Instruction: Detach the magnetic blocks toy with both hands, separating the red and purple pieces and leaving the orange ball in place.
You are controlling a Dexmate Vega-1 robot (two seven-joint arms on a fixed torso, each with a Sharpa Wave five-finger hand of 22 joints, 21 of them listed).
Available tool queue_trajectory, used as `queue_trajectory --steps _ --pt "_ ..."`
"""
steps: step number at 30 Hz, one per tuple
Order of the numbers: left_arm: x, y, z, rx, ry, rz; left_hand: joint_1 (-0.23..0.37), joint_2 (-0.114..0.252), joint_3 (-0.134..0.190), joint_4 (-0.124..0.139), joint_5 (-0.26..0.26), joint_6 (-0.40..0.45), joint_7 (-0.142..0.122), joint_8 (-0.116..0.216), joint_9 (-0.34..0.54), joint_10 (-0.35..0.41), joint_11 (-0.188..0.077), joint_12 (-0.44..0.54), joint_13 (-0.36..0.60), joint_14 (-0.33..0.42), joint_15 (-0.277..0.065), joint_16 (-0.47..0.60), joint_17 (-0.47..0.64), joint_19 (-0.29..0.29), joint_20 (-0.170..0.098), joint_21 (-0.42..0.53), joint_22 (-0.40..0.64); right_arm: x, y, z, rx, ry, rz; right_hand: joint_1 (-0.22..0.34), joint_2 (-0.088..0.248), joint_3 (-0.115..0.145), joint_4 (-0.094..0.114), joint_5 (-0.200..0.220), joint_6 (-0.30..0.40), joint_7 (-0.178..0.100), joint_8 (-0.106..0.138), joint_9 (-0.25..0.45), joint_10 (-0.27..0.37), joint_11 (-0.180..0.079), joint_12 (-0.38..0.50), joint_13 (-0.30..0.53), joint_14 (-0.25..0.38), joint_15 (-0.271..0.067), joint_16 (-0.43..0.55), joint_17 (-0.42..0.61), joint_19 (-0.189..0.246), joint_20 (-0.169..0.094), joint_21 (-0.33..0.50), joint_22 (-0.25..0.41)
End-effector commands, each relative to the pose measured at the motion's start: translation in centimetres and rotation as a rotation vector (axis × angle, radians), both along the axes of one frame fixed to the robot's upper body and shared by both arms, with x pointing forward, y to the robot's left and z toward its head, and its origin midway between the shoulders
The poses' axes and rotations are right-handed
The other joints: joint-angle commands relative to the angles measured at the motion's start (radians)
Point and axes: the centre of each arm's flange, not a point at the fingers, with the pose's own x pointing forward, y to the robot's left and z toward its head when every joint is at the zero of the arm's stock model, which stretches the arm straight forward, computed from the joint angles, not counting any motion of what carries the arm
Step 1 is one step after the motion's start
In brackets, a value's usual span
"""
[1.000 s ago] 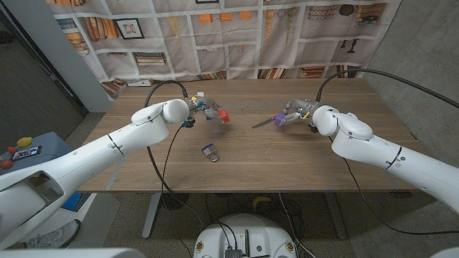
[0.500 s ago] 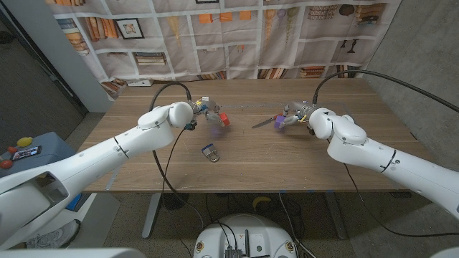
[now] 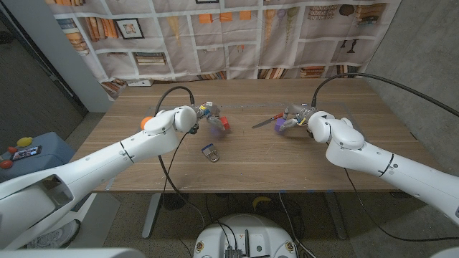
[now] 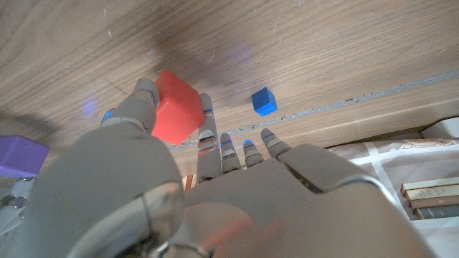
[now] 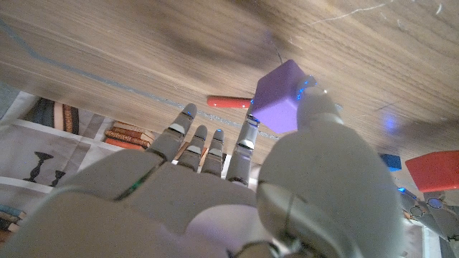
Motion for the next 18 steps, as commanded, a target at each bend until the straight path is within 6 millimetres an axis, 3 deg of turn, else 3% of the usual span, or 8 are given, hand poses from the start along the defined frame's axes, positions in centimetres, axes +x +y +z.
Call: queue_trajectory --steps 1,18 --pt "0.50 -0.48 -0.63 0.041 0.013 0.032 -0.011 0.003 -0.005 0.002 0.003 0.135 -0.131 -0.002 0.000 -0.003 -0.001 0.002 0.002 -0.008 0.000 0.001 0.002 -0.007 0.002 0.007 0.002 0.12 0.06 -0.46 -0.009 0.007 -0.007 0.104 0.092 -0.004 0.002 -0.002 0.106 -0.111 0.104 0.025 0.011 -0.002 -0.001 0.002 0.006 0.005 0.004 0.003 0.008 -0.005 -0.003 0.001" --pt "1.04 -0.99 -1.26 0.082 0.007 0.085 -0.011 0.000 -0.011 -0.003 0.004 0.131 -0.139 -0.008 0.000 -0.012 -0.003 0.003 0.002 -0.010 -0.003 0.004 0.002 -0.008 -0.001 0.011 0.002 0.59 0.16 -1.09 -0.006 0.015 -0.014 0.106 0.093 -0.008 0.002 -0.004 0.105 -0.112 0.107 0.026 0.014 -0.003 0.000 0.002 0.009 0.003 0.005 0.004 0.010 -0.006 -0.003 0.001"
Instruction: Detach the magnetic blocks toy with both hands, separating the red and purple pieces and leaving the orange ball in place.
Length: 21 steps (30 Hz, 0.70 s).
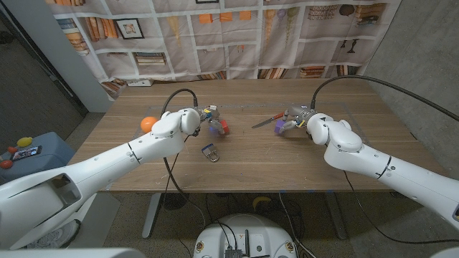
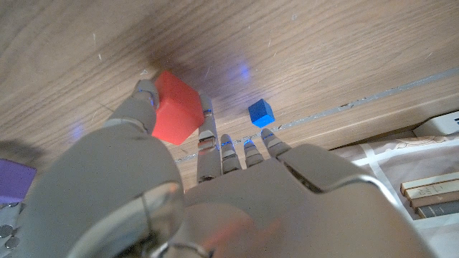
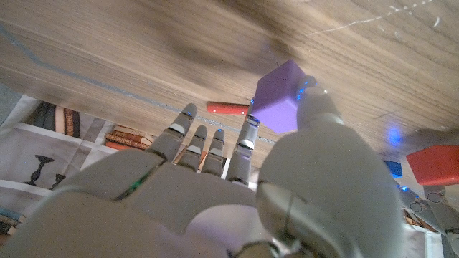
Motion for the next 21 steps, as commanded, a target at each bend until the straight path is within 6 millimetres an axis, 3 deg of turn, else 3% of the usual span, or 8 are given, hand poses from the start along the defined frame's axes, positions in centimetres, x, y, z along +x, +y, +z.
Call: queue_trajectory --steps 1,21 --pt "0.37 -0.25 -0.52 0.018 -0.007 0.034 -0.007 -0.004 -0.003 -0.003 0.004 0.130 -0.139 -0.004 0.000 -0.001 0.000 0.003 0.002 0.000 -0.002 0.005 0.002 -0.004 -0.004 0.009 0.002 0.33 0.04 -0.44 -0.005 0.008 -0.004 0.106 0.093 -0.005 0.000 -0.001 0.104 -0.112 0.107 0.026 0.005 -0.002 0.000 0.002 0.010 0.001 0.005 0.004 0.003 0.002 -0.003 0.001" --pt "0.80 -0.01 -1.19 0.019 0.002 0.064 -0.008 -0.005 -0.009 -0.004 0.005 0.113 -0.149 -0.015 0.000 -0.002 -0.004 0.006 0.002 0.011 -0.003 0.008 0.002 0.004 -0.002 0.013 0.002 1.21 0.09 -0.83 -0.010 0.036 -0.013 0.104 0.094 -0.012 0.002 -0.003 0.086 -0.110 0.101 0.024 0.002 0.001 -0.002 0.002 0.010 0.003 0.005 0.004 0.003 0.001 -0.004 0.001"
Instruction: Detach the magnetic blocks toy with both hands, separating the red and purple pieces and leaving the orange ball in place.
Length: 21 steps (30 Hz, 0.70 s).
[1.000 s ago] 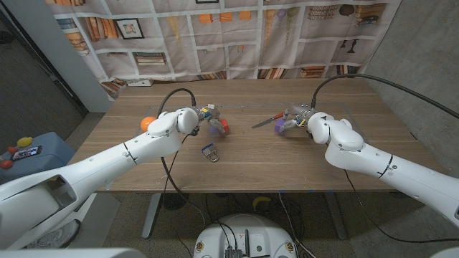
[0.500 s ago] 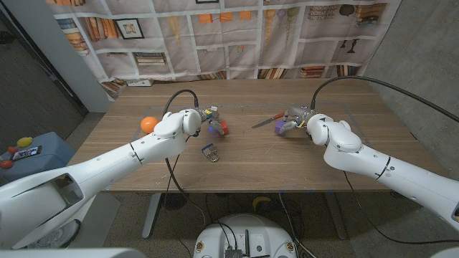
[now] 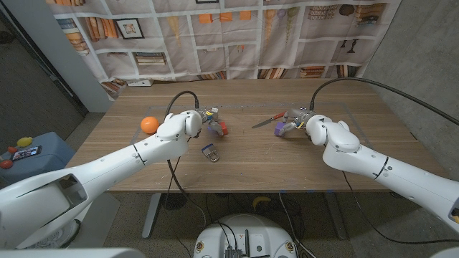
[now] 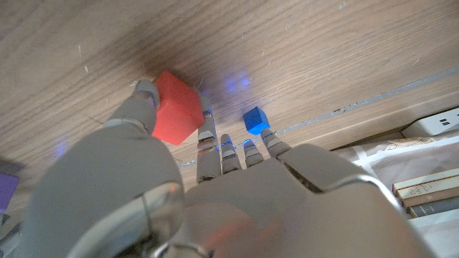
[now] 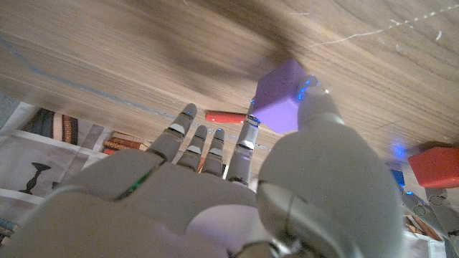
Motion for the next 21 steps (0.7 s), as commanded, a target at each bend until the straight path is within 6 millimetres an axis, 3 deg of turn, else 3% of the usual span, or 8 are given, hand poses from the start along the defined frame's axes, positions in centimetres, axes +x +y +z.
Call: queue_trajectory --steps 1,21 --pt "0.22 0.11 -0.45 0.002 0.000 0.022 -0.008 -0.004 -0.004 0.000 0.005 0.129 -0.132 -0.005 0.000 -0.002 -0.005 0.005 0.002 0.007 0.000 0.008 0.002 0.001 0.002 0.006 0.002 0.57 0.07 -0.33 -0.009 0.015 -0.004 0.104 0.094 -0.002 0.004 0.000 0.092 -0.103 0.060 0.024 0.003 0.001 -0.002 0.002 0.006 -0.001 0.005 0.004 0.004 0.002 -0.004 0.001" --pt "0.67 0.19 -0.63 0.019 0.013 0.040 -0.009 -0.005 -0.010 0.000 0.006 0.108 -0.137 -0.017 0.000 -0.004 -0.008 0.006 0.002 0.012 0.002 0.008 0.002 0.003 0.003 0.006 0.003 1.16 0.14 -0.89 -0.011 0.026 -0.019 0.097 0.088 -0.012 0.005 -0.003 0.070 -0.101 0.051 0.018 0.000 0.004 -0.004 0.003 0.007 0.003 0.002 0.002 0.005 0.005 -0.004 0.001"
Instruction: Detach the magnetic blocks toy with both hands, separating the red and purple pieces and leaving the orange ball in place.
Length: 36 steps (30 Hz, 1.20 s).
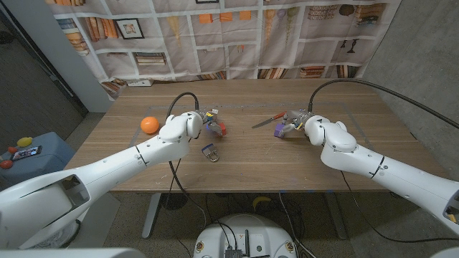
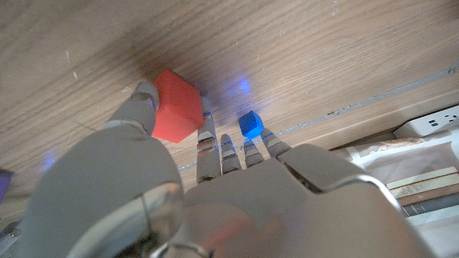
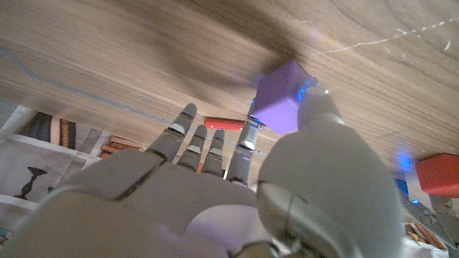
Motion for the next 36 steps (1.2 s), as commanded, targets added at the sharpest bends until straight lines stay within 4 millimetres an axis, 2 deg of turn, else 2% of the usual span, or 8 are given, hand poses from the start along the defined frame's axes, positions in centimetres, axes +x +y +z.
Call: queue_trajectory --steps 1,5,12,22,30,36 --pt "0.4 0.1 -0.2 0.009 0.013 0.013 -0.002 0.002 -0.007 -0.001 0.006 0.114 -0.129 -0.007 0.000 0.001 -0.002 0.006 0.002 0.005 0.002 0.003 0.002 0.000 0.000 0.006 0.003 0.3 0.0 -0.3 0.000 0.010 -0.011 0.097 0.087 -0.007 0.003 -0.003 0.078 -0.090 0.049 0.017 -0.001 0.004 -0.004 0.003 0.007 0.003 0.002 0.001 0.005 0.006 -0.004 0.001" --pt "0.4 0.1 -0.2 0.009 0.017 0.017 -0.003 0.000 -0.009 -0.001 0.006 0.097 -0.130 -0.014 0.001 -0.005 -0.003 0.004 0.003 0.005 0.000 0.003 0.002 -0.002 -0.001 0.005 0.003 0.4 0.0 -0.3 -0.006 0.014 -0.009 0.095 0.084 -0.010 0.003 -0.004 0.065 -0.089 0.044 0.016 -0.003 0.003 -0.005 0.003 0.006 0.005 0.000 0.000 0.005 0.007 -0.005 0.001" --pt "0.4 0.2 0.0 0.015 0.020 0.016 -0.005 -0.011 -0.018 -0.003 0.006 0.044 -0.131 -0.033 0.001 -0.016 0.000 0.003 0.003 0.000 0.003 0.001 0.003 -0.005 -0.001 0.004 0.003 0.5 0.1 -0.2 -0.014 0.020 -0.009 0.086 0.065 -0.021 0.002 -0.012 0.027 -0.085 0.029 0.014 -0.017 0.017 -0.010 0.003 0.005 0.017 -0.005 -0.004 0.003 0.016 -0.006 0.001" --pt "0.3 0.1 0.4 0.022 0.023 0.009 -0.012 -0.013 -0.026 0.001 0.006 -0.008 -0.115 -0.050 0.000 -0.034 0.016 0.001 0.004 -0.011 0.014 -0.001 0.003 -0.016 0.006 0.002 0.003 0.5 0.0 -0.1 -0.007 0.029 -0.009 0.064 0.033 -0.039 0.005 -0.038 -0.061 -0.078 -0.008 0.006 -0.050 0.039 -0.018 0.004 -0.007 0.033 -0.017 -0.006 -0.004 0.029 -0.008 0.002" --pt "0.3 -0.1 0.7 0.032 0.033 0.002 -0.017 -0.048 -0.044 -0.005 0.005 -0.052 -0.113 -0.055 -0.002 -0.052 0.019 0.000 0.004 -0.027 0.010 -0.003 0.004 -0.028 0.000 0.000 0.003 0.5 0.0 -0.1 -0.007 0.032 -0.006 0.039 0.021 -0.049 0.012 -0.066 -0.153 -0.077 -0.047 0.002 -0.092 0.055 -0.024 0.006 -0.020 0.045 -0.027 -0.005 -0.012 0.035 -0.009 0.002" --pt "0.2 -0.2 0.9 0.051 0.040 -0.004 -0.015 -0.060 -0.049 -0.005 0.006 -0.089 -0.109 -0.060 -0.004 -0.066 0.027 -0.001 0.005 -0.040 0.017 -0.004 0.004 -0.037 0.003 0.000 0.003 0.5 0.1 0.0 -0.011 0.037 0.000 0.029 0.016 -0.052 0.013 -0.081 -0.207 -0.074 -0.069 -0.001 -0.114 0.062 -0.025 0.007 -0.030 0.055 -0.034 -0.005 -0.020 0.041 -0.010 0.002"
